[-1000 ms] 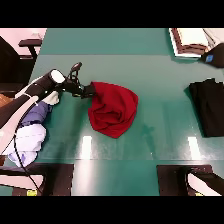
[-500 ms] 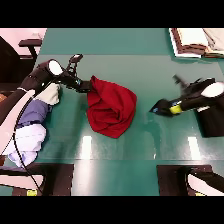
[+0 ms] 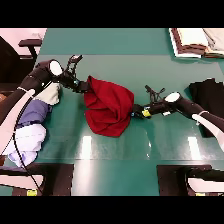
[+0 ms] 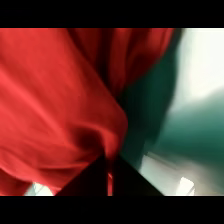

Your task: Fold the shirts.

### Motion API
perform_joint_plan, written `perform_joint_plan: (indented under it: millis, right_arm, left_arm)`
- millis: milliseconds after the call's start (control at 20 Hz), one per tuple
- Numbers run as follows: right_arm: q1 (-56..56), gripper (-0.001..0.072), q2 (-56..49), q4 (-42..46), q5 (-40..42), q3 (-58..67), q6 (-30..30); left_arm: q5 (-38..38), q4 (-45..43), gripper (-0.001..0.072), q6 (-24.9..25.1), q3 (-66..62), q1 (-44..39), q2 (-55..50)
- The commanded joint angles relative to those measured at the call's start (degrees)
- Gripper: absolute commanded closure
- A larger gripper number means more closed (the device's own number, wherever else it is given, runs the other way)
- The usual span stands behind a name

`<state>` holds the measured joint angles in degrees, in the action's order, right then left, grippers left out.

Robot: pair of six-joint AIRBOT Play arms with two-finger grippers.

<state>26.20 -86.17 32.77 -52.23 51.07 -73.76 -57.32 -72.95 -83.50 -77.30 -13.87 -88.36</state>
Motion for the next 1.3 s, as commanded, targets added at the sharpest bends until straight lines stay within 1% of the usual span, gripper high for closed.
perform_joint_plan:
  millis: [0, 50, 150, 250, 400, 450, 600, 700, 850, 1050, 1150, 1250]
  right_arm:
    - [-0.98, 0.0696, -1.36, 2.45, 0.98, 3.67, 0.31]
    - [-2.69, 0.0696, 0.57, 5.31, 0.37, 4.39, -0.37]
    - [-7.23, 0.0696, 6.01, 13.77, -2.43, 6.69, -3.87]
    - [-12.63, 0.0696, 12.28, 21.35, -7.69, 10.78, -5.33]
    - [-20.15, 0.0696, 21.49, 26.8, -15.65, 18.88, -5.31]
    - [-21.94, 0.0696, 24.0, 27.54, -17.9, 21.84, -5.31]
    - [-26.47, 0.0696, 30.8, 27.47, -24.37, 31.3, -5.29]
    - [-28.46, 0.0696, 34.56, 27.47, -26.91, 36.52, -5.31]
    - [-30.86, 0.0697, 38.29, 27.47, -30.4, 43.54, -5.31]
    - [-36.15, 0.0696, 38.27, 27.45, -35.47, 52.98, -5.81]
    - [-38.62, 0.0697, 35.63, 27.41, -38.38, 57.66, -6.84]
    - [-39.23, 0.0696, 31.3, 27.28, -41.27, 61.48, -9.11]
  left_arm:
    - [-1.09, -2.32, 0.0682, -0.07, -0.09, 1.16, 0.33]
    - [-0.98, -2.32, 0.0682, -0.33, -0.09, 2.16, 0.98]
    - [-0.57, -2.51, 0.0682, -0.48, -0.15, 4.57, 4.07]
    - [-0.66, -4.39, 0.0682, -0.2, -1.14, 6.4, 8.94]
    - [-0.68, -6.97, 0.0683, 0.68, -3.93, 6.88, 18.49]
    - [-0.79, -6.64, 0.0683, 1.53, -5.11, 6.88, 21.75]
    - [-2.34, -5.92, 0.0682, 1.51, -9.88, 6.88, 32.06]
    - [-4.52, -4.66, 0.0682, 1.51, -13.57, 6.88, 37.99]
    - [-8.2, -0.37, 0.0683, 1.53, -19.12, 6.88, 45.11]
    - [-10.6, 2.99, 0.0683, 1.51, -25.18, 6.88, 49.29]
    - [-10.95, 4.17, 0.0683, 1.51, -27.23, 6.88, 49.33]
    - [-11.08, 4.17, 0.0683, 1.53, -26.51, 6.88, 48.63]
